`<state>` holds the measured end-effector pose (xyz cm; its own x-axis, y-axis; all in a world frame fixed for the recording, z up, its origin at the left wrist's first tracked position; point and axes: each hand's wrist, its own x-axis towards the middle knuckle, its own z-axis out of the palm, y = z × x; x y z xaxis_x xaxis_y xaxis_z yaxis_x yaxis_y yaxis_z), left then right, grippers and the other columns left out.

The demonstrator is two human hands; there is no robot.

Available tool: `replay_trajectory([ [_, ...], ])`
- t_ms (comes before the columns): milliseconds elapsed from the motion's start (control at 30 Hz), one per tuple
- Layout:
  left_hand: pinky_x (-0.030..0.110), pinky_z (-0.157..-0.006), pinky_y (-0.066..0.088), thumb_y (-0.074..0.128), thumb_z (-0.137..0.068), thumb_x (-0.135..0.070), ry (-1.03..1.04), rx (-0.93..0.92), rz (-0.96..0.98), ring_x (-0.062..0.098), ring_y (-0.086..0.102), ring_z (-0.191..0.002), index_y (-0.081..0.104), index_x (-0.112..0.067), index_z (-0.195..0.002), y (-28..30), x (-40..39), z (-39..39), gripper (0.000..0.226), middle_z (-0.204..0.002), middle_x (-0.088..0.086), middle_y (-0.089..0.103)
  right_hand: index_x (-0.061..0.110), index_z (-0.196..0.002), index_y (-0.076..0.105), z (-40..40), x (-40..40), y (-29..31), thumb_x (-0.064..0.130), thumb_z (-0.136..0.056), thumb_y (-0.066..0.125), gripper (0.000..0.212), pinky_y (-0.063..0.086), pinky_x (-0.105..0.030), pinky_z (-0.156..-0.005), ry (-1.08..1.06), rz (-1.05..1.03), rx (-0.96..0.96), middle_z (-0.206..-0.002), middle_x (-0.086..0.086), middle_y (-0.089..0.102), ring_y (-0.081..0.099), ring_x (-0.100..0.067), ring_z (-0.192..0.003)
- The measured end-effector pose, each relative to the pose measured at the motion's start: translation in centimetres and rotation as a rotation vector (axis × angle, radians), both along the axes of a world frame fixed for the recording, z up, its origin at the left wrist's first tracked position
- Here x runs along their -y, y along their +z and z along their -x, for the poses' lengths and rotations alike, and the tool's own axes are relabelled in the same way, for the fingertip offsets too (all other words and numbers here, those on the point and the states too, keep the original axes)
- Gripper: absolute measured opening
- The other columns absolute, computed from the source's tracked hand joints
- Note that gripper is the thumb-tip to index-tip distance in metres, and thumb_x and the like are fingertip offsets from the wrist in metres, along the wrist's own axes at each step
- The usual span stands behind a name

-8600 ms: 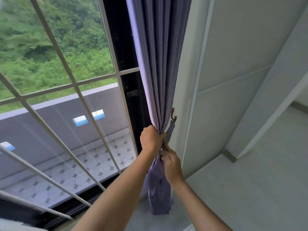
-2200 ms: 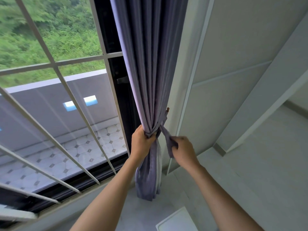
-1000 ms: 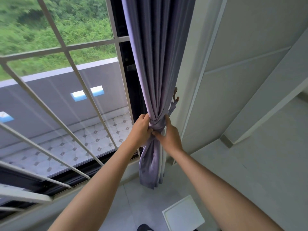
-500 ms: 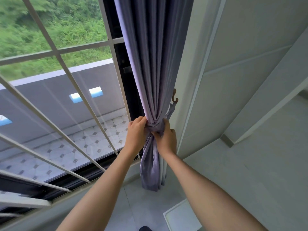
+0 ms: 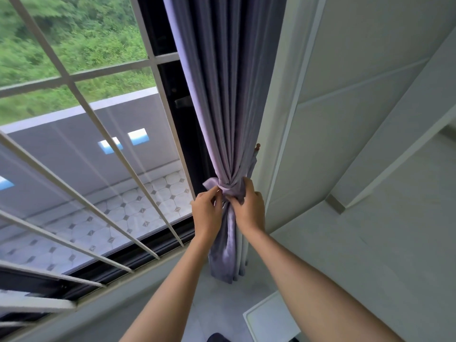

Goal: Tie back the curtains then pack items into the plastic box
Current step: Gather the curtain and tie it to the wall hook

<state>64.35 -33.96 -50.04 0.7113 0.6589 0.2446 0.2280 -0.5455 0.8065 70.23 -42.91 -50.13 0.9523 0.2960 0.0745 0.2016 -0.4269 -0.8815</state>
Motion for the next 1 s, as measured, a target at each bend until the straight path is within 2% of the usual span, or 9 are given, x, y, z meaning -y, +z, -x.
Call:
replay_trajectory([
  [100, 0.017, -0.07, 0.036, 0.058, -0.089, -0.014, -0.135, 0.001, 0.12, 0.008, 0.048, -0.082, 0.067, -0.02, -0.092, 0.1, -0.1, 0.5, 0.011, -0.071, -0.022, 0.057, 0.038, -0.127, 0.041, 0.1, 0.7, 0.1, 0.039, -0.086, 0.064, 0.047, 0.045, -0.019, -0.058, 0.076, 0.01, -0.005, -0.083, 0.004, 0.063, 0.061, -0.014, -0.077],
  [200, 0.025, -0.087, 0.045, 0.065, -0.086, -0.028, -0.261, -0.033, 0.225, 0.009, 0.051, -0.106, 0.06, -0.037, -0.115, 0.0, -1.0, 0.3, 0.03, -0.097, -0.028, 0.061, 0.031, -0.138, 0.038, -0.2, 1.6, 0.9, 0.028, -0.09, 0.06, 0.053, 0.04, -0.007, -0.052, 0.193, 0.036, -0.023, -0.086, 0.006, 0.064, 0.063, -0.011, -0.075],
  [300, 0.017, -0.083, 0.051, 0.072, -0.081, -0.028, -0.306, -0.011, 0.365, 0.003, 0.06, -0.104, 0.054, -0.038, -0.123, 1.2, -1.6, -0.6, 0.047, -0.115, -0.014, 0.064, 0.029, -0.142, 0.035, -0.5, 1.5, 1.4, 0.024, -0.093, 0.055, 0.054, 0.039, -0.006, -0.055, 0.236, 0.08, -0.058, -0.097, 0.004, 0.064, 0.061, -0.013, -0.083],
  [400, 0.014, -0.071, 0.052, 0.077, -0.074, -0.011, -0.317, 0.041, 0.449, 0.004, 0.065, -0.092, 0.059, -0.026, -0.114, 2.7, -1.0, -1.6, 0.046, -0.104, -0.01, 0.067, 0.029, -0.142, 0.034, -0.6, 1.7, 1.5, 0.025, -0.094, 0.052, 0.051, 0.039, -0.008, -0.054, 0.238, 0.094, -0.06, -0.099, -0.002, 0.068, 0.065, -0.018, -0.086],
  [600, 0.025, -0.086, 0.054, 0.081, -0.065, 0.0, -0.217, 0.185, 0.673, 0.009, 0.062, -0.11, 0.041, -0.018, -0.129, 1.9, 1.0, -2.1, 0.077, -0.12, 0.0, 0.06, 0.024, -0.139, 0.039, -0.5, 2.6, 1.1, 0.024, -0.096, 0.051, 0.045, 0.039, -0.009, -0.056, 0.188, 0.096, -0.033, -0.098, -0.002, 0.067, 0.062, -0.017, -0.082],
  [700, 0.037, -0.087, 0.056, 0.085, -0.063, -0.009, -0.139, 0.185, 0.7, 0.016, 0.068, -0.099, 0.054, -0.012, -0.116, 1.5, 1.3, -1.6, 0.061, -0.109, 0.006, 0.068, 0.026, -0.139, 0.039, -0.5, 2.5, 1.1, 0.027, -0.096, 0.049, 0.044, 0.035, -0.008, -0.053, 0.175, 0.117, -0.042, -0.09, -0.002, 0.066, 0.056, -0.013, -0.071],
  [800, 0.041, -0.081, 0.058, 0.08, -0.068, -0.005, -0.172, 0.176, 0.679, 0.022, 0.071, -0.086, 0.069, -0.013, -0.094, 1.9, 1.4, -1.5, 0.03, -0.089, 0.008, 0.073, 0.028, -0.138, 0.04, -0.5, 2.5, 1.1, 0.03, -0.096, 0.049, 0.042, 0.039, -0.019, -0.054, 0.176, 0.116, -0.04, -0.092, -0.006, 0.069, 0.063, -0.021, -0.077],
  [933, 0.05, -0.078, 0.057, 0.082, -0.067, -0.011, -0.144, 0.203, 0.63, 0.033, 0.068, -0.085, 0.072, -0.011, -0.087, 1.2, 0.9, -1.6, 0.022, -0.089, 0.018, 0.068, 0.027, -0.136, 0.04, -0.4, 2.4, 1.2, 0.027, -0.096, 0.05, 0.042, 0.043, -0.026, -0.062, 0.169, 0.117, -0.067, -0.099, -0.007, 0.07, 0.066, -0.025, -0.087],
  [1000, 0.052, -0.081, 0.056, 0.08, -0.071, -0.014, -0.184, 0.188, 0.628, 0.032, 0.068, -0.089, 0.072, -0.012, -0.094, 0.9, 1.0, -1.5, 0.024, -0.092, 0.016, 0.07, 0.028, -0.137, 0.039, -0.5, 2.5, 1.4, 0.026, -0.094, 0.051, 0.044, 0.046, -0.029, -0.066, 0.171, 0.124, -0.087, -0.102, -0.007, 0.07, 0.066, -0.026, -0.09],
])
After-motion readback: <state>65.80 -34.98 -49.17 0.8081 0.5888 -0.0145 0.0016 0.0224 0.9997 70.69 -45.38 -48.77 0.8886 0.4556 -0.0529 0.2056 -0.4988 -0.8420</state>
